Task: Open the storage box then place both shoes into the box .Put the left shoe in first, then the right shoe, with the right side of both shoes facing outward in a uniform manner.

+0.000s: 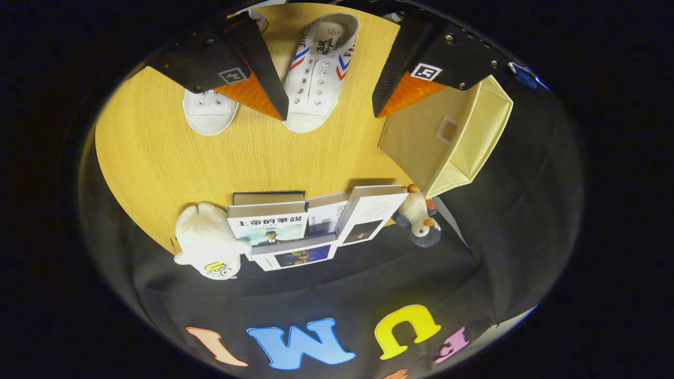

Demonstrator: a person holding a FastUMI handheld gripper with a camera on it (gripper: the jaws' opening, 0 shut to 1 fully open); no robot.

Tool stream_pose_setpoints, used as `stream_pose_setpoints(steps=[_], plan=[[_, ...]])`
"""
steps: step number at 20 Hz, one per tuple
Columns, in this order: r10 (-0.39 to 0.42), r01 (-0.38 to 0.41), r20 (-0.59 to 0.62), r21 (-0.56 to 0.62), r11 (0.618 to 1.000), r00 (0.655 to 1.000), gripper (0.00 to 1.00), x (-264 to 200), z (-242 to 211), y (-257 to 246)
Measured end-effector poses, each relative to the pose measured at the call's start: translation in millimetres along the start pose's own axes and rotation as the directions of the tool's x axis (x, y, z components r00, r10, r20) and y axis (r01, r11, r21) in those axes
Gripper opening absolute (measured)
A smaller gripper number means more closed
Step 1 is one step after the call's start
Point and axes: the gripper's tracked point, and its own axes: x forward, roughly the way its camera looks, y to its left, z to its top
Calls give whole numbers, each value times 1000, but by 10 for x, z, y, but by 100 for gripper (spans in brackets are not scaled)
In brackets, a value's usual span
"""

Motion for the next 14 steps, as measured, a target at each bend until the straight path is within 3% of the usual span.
stream_pose_setpoints(steps=[10,12,14], plan=[[26,5,-135,227,974,991,95,296,-372,-213],[3,39,-164,250,967,986,80,258,-435,-319],[0,50,-195,249,967,981,80,286,-544,-349]])
